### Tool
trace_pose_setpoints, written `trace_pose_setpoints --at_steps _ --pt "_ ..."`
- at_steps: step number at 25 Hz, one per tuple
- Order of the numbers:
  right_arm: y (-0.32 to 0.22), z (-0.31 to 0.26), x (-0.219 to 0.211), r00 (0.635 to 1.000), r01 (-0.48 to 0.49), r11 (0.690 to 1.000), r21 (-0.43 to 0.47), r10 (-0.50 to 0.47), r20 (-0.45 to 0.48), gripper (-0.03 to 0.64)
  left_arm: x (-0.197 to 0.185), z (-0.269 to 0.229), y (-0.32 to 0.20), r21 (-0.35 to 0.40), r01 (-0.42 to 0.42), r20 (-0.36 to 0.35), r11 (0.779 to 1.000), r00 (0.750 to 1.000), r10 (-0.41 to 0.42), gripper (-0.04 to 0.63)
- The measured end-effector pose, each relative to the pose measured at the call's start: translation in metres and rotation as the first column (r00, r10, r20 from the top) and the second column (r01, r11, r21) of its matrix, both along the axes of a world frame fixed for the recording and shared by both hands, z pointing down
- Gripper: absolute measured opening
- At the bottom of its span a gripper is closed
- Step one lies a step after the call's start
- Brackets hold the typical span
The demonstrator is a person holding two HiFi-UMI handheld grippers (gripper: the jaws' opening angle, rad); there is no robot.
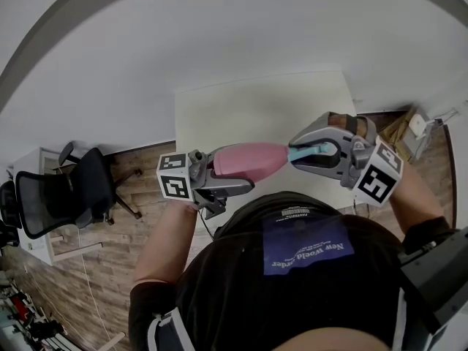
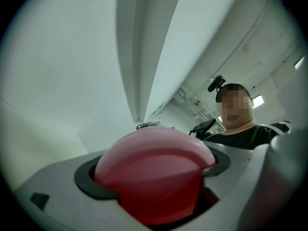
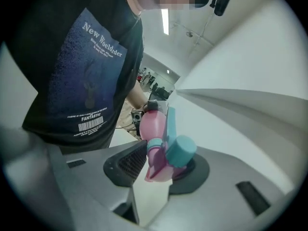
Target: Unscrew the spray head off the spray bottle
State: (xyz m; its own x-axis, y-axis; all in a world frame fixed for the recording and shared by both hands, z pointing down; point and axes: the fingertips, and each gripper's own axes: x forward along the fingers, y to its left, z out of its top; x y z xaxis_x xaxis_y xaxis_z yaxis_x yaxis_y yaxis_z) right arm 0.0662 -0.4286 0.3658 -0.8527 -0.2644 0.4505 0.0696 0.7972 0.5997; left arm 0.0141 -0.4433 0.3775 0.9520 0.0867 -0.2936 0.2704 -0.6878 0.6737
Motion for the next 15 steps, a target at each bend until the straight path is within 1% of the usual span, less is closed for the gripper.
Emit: trace_pose_setpoints --at_steps 3,7,12,15 --pt "-0.003 -0.006 0.001 1.000 -0.009 1.000 0.020 0.008 0.023 0.121 0.000 -0.004 -0.001 0.061 0.025 -0.031 0.998 0.999 -0.024 0.499" --pt "-0.002 -0.013 -0.008 0.998 -0.015 0.999 0.032 0.013 0.060 0.121 -0.011 -0.008 0.002 0.148 0.055 -0.078 0.987 0.996 -0.043 0.499" --pt "-0.002 -0.023 -0.007 0.996 -0.028 0.999 0.037 0.025 0.087 0.127 -0.013 -0.014 0.002 0.196 0.076 -0.107 0.978 0.993 -0.055 0.499" --pt "-0.004 -0.024 -0.001 0.993 -0.046 0.999 0.015 0.044 0.114 0.164 -0.014 -0.011 0.002 0.237 0.092 -0.107 0.967 0.992 -0.068 0.499"
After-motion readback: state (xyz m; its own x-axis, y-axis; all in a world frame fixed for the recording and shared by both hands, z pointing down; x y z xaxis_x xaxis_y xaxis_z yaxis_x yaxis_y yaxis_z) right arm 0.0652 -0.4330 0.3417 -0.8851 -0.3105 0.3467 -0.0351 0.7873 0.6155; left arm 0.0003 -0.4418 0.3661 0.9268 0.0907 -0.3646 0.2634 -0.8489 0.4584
